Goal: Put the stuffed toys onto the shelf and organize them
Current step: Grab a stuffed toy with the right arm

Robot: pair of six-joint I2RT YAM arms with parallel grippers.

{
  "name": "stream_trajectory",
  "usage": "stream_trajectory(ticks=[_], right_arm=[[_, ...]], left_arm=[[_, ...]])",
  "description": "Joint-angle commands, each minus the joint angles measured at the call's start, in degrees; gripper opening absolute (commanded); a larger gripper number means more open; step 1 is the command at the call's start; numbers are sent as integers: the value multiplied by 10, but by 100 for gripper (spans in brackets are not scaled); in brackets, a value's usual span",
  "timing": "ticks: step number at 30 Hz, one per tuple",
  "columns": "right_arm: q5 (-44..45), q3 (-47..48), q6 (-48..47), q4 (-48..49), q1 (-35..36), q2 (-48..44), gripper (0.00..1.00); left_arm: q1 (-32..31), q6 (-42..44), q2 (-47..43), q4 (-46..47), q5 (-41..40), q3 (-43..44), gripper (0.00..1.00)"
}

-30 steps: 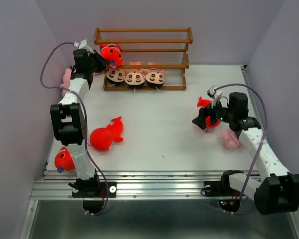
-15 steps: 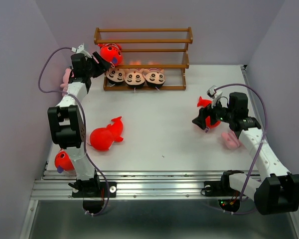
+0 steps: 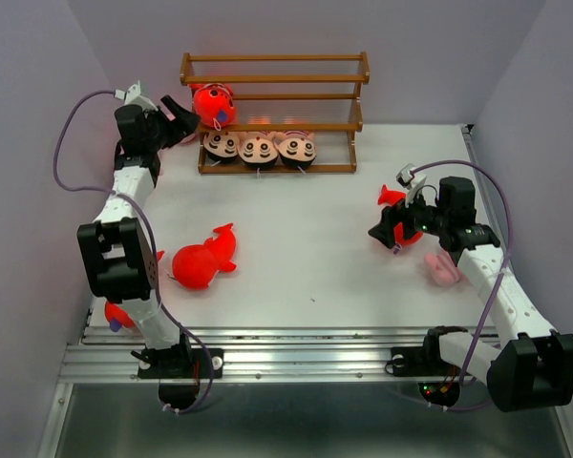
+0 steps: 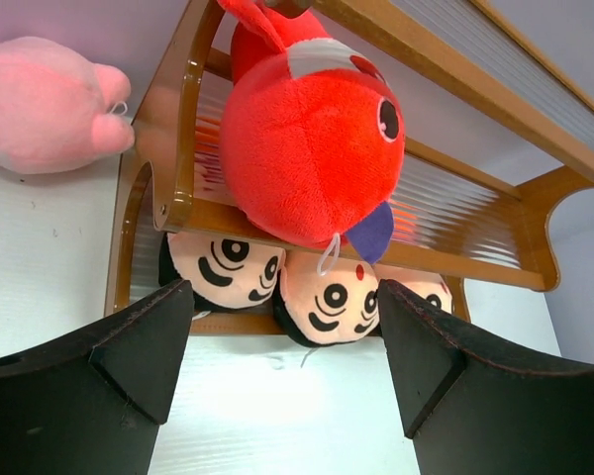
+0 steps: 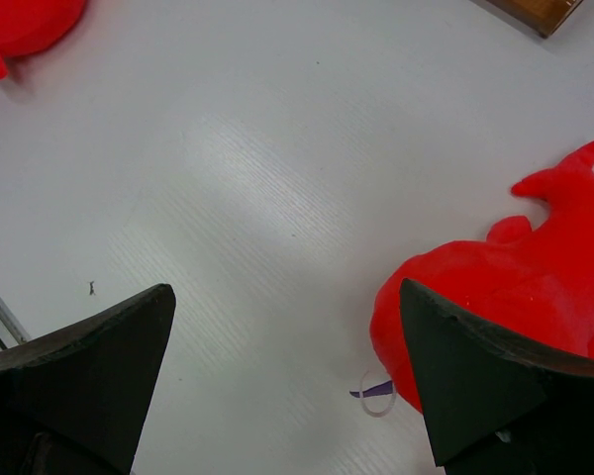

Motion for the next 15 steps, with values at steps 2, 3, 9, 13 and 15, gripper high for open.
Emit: stream_trajectory(ticks=[2,3,9,13,15], right_arm=[[4,-4,-10,27,-2,-1,100],[5,-4,-10,27,-2,-1,100],[2,-5,-14,26,-2,-3,100],[-7,-3,-26,16,-2,2,100],[-26,-4,-44,2,-2,3,100]], left_arm=[[9,27,-65,20,15,-23,86],[10,33,-72,11,13,-28,86],[9,108,-189,-34,-38,-94,86],[8,123,-318,-32,-65,-175,86],[7,125,-390,-33,-56,-235,89]])
